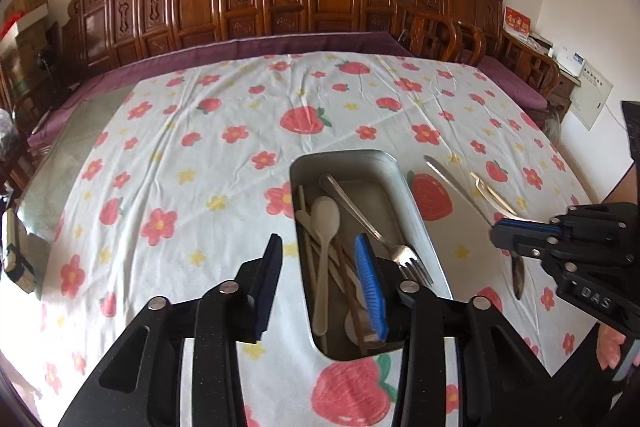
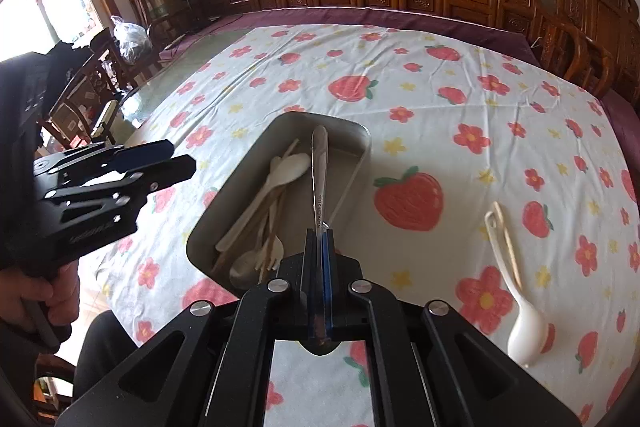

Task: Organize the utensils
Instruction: 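Lower the metal spoon into the tray and open the right tool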

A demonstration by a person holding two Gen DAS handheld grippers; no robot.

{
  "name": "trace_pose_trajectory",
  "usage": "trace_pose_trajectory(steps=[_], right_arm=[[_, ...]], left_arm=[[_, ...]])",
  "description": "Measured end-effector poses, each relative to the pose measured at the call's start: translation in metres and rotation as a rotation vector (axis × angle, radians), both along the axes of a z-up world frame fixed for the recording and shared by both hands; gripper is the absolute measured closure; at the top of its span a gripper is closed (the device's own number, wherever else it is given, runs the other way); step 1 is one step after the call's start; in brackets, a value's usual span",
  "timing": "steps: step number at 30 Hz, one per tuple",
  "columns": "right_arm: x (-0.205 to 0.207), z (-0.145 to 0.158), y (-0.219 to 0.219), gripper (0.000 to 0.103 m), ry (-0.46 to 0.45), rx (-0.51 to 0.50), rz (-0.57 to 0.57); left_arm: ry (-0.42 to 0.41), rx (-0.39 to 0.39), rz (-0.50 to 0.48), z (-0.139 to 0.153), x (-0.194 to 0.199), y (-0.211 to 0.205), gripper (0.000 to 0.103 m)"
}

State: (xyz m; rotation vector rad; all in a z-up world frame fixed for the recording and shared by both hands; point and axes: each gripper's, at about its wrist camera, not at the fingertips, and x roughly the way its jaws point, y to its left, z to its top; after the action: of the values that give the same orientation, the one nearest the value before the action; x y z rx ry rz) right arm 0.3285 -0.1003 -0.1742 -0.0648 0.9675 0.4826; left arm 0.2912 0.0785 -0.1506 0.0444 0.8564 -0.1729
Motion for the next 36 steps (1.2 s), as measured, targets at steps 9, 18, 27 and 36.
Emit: trace_pose_trajectory(steps=[9, 18, 27, 36], right_arm=[[0.024, -0.011, 0.033, 0.099, 0.039, 0.017, 0.011], [0.045, -0.04, 0.059, 0.099, 0.099, 0.026, 0.001], [0.053, -0.07, 0.076, 0.099, 0.138, -0.022, 0.002], [0.049, -0.072, 0.075, 0.097, 0.128, -0.01, 0.012]], left_arm=[[-0.078, 0.021, 0.054, 0.007, -0.008, 0.028, 0.018], [-0.092, -0.01, 0.077, 0.002, -0.015, 0.048, 0.011], [-0.072, -0.02, 0.086, -0.012, -0.015, 0.056, 0.011], [-0.061, -0.021, 0.075, -0.017, -0.015, 0.053, 0.011]])
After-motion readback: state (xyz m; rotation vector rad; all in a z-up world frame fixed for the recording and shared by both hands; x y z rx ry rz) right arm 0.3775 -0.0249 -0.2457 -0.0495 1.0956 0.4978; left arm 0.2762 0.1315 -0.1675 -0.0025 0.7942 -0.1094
